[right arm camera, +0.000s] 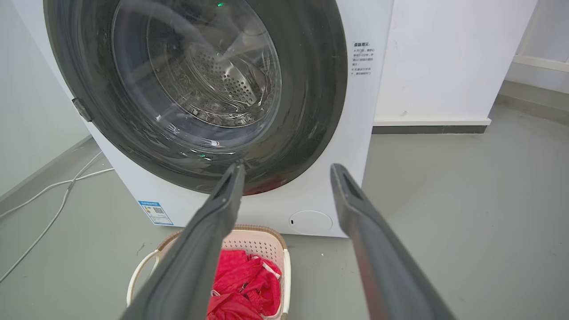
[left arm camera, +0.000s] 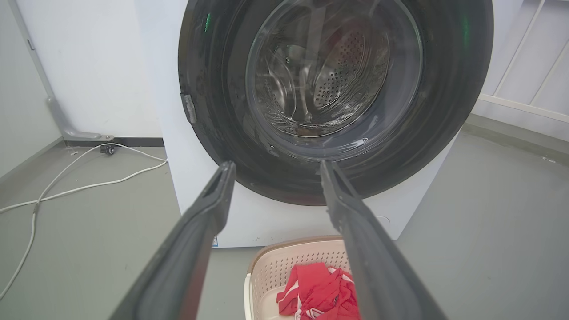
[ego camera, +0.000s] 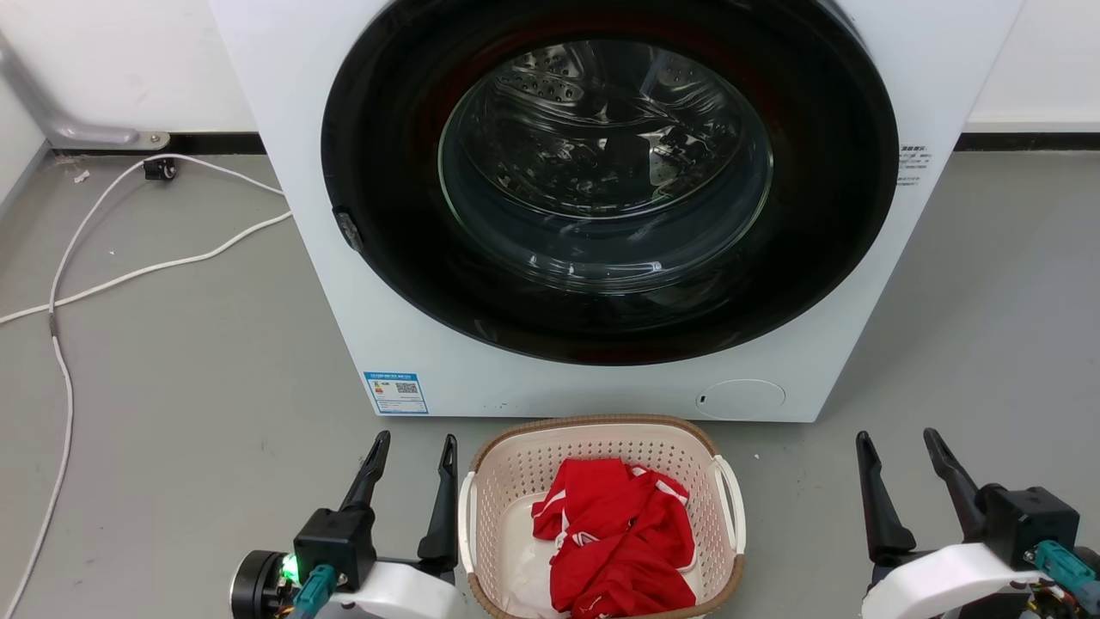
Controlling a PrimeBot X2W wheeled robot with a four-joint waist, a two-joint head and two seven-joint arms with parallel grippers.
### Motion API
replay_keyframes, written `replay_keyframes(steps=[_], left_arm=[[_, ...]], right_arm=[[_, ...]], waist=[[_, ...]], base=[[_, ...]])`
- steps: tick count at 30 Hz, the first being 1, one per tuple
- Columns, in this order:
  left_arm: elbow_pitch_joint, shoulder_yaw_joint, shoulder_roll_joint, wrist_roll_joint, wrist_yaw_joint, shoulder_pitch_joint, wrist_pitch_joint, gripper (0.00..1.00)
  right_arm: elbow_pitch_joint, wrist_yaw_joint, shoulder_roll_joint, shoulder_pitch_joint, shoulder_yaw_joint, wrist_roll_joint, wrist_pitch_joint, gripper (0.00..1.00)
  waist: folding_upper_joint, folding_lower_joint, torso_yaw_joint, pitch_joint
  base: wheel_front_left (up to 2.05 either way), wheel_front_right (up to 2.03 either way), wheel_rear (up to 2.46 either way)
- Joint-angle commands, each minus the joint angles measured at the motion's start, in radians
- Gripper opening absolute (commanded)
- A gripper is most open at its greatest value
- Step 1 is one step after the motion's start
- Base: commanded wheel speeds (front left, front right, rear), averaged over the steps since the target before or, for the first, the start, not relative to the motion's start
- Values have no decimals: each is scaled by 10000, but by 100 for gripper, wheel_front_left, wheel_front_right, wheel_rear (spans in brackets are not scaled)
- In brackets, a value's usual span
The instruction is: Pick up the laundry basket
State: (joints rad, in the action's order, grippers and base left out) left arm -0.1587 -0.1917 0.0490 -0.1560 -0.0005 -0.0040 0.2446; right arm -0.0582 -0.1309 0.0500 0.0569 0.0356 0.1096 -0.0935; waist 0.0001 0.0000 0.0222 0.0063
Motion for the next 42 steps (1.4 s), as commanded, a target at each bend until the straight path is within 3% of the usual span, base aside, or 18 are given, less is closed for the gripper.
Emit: replay_keyframes(steps=[1, 10, 29, 37, 42], left_arm=[[2, -35, 25, 154, 8, 102, 71, 100], [-128, -175, 25, 531, 99, 118, 232, 100], [-400, -193, 22, 17, 96, -105, 211, 100], [-981, -390, 22, -303, 187, -485, 211, 100], [-2340, -575, 24, -808, 238, -1168, 211, 100]], right_arm=[[17, 3, 7, 84, -6, -192, -82, 100], [50, 3, 6, 144, -1, -536, -222, 100], [-158, 3, 6, 56, -12, -183, -217, 100], [-280, 3, 5, -302, -120, -28, 42, 100], [-839, 3, 5, -838, -234, 19, 273, 100]], waist=[[-1, 0, -1, -3], [-1, 0, 17, -31], [-1, 0, 48, 7], [-1, 0, -60, 1008], [-1, 0, -278, 2320]], base=[[0, 0, 0], [0, 0, 0], [0, 0, 0], [0, 0, 0], [0, 0, 0]])
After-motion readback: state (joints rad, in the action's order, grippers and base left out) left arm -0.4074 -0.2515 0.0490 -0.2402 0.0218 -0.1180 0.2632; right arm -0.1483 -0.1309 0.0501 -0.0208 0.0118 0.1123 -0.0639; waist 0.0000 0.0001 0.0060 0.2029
